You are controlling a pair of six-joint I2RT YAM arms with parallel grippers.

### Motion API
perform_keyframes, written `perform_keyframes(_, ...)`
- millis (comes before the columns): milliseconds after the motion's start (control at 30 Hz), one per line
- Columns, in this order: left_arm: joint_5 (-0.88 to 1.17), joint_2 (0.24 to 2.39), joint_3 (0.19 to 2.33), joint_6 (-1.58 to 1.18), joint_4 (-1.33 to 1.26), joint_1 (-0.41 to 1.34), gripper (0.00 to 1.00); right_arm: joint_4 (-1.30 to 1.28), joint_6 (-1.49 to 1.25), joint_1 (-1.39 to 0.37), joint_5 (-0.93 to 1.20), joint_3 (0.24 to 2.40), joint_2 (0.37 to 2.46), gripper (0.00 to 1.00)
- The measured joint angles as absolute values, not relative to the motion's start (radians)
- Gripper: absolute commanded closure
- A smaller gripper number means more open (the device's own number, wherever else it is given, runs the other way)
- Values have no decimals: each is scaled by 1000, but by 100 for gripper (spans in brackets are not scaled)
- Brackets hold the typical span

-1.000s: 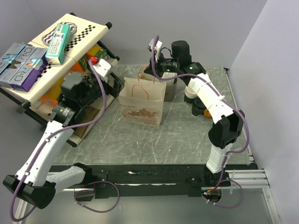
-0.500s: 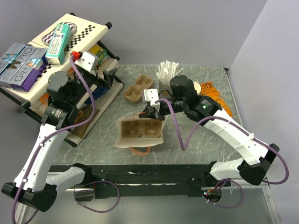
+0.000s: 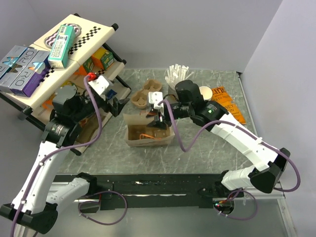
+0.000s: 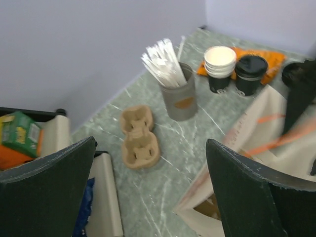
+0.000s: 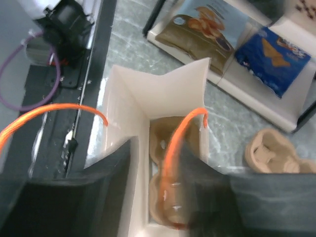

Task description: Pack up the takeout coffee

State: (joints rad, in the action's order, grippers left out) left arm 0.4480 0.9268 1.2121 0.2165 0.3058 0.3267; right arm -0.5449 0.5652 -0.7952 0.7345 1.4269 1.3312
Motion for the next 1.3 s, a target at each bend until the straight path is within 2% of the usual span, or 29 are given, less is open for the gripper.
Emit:
perform_keyframes(33, 463, 936, 1214, 220, 314, 327, 1, -541, 552, -790, 721, 1433, 1335, 32)
perform_keyframes(67, 480, 951, 1219, 224, 324, 327, 1, -540, 543, -780, 711, 1447, 1342, 19)
perform_keyframes(100, 497, 973, 1227, 226, 330, 327, 0, -539, 530, -765, 701, 1466, 1352, 13)
perform_keyframes(133, 508, 989, 1234, 233, 335, 327, 1, -537, 514, -747, 696, 1488, 1362, 0)
perform_keyframes(400, 606, 1186, 1269, 274, 364, 326, 1, -555, 444, -493, 760, 1609, 1359, 0)
perform_keyframes(633, 636, 1279, 1326, 255, 343, 326, 1, -599, 479, -208, 753, 1439, 1238, 0)
perform_keyframes(867, 695, 1340, 1409, 239, 286, 326, 9, -662, 550, 44, 753, 1376, 1283, 3)
perform_keyframes(967, 723, 1366, 1429, 237, 271, 326, 16, -700, 596, 98, 747, 1384, 1354, 1)
perform_keyframes(1067, 752, 1402, 1454, 236, 268, 326, 26, -756, 646, 118, 731, 1413, 1447, 0)
perform_keyframes(1100, 760, 1414, 1461, 233, 267, 326, 33, -770, 659, 122, 724, 1429, 1480, 0)
perform_keyframes(1300, 796, 1474, 1521, 223, 284, 329, 52, -827, 717, 139, 649, 1517, 1642, 0)
